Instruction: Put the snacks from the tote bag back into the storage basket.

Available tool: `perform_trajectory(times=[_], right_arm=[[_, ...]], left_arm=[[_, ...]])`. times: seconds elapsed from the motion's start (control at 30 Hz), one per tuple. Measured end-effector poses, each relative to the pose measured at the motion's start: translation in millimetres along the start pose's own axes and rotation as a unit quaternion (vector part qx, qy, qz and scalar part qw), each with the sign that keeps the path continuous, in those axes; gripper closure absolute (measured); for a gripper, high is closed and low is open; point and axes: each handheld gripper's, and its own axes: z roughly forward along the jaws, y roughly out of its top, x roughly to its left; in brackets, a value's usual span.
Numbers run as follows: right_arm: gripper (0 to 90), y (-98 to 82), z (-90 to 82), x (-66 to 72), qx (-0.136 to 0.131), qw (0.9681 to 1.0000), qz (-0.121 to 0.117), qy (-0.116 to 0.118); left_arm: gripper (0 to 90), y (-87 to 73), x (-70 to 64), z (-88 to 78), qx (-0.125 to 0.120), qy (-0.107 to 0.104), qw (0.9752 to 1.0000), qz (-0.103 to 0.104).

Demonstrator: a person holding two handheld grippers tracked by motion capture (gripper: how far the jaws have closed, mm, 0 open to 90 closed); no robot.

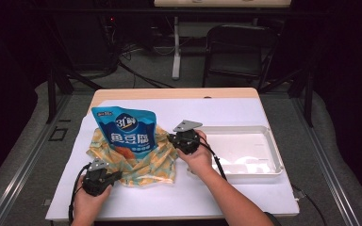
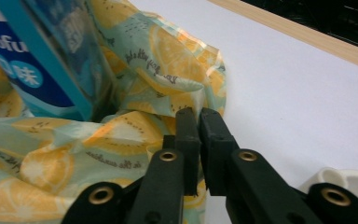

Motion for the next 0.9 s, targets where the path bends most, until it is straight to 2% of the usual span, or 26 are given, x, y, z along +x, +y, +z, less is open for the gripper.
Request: perform_trajectory(times=[0.3,0.43,0.47,0.57,0.73,0.9], right_arm=[[78.0,1.7,-6.7,8.0,-0.01,0.9999,0.003,0.012],[72.7,3.8,-11.5,12.3,-0.018,0.9998,-0.001,0.008],[71.4,4.5,-12.9,12.9,-0.019,0.9998,-0.001,0.008],[67.7,5.7,-16.1,15.3,-0.027,0.9996,0.001,0.008],[63.8,6.6,-21.3,16.4,-0.037,0.9993,0.001,0.01],[60.6,6.6,-26.2,16.4,-0.047,0.9987,0.008,0.015]], left_arm=[[88.0,0.0,1.8,-4.0,-0.013,0.001,0.9999,-0.006],[85.3,0.5,2.0,-8.0,-0.013,-0.003,0.9999,-0.007],[84.7,-0.1,1.4,-7.8,-0.02,0.001,0.9998,-0.01],[83.5,0.0,2.1,-10.3,-0.016,0.0,0.9999,-0.007],[80.4,-0.2,1.2,-15.6,-0.029,0.006,0.9995,-0.008],[77.3,1.1,1.7,-21.6,-0.034,0.002,0.9994,-0.01]])
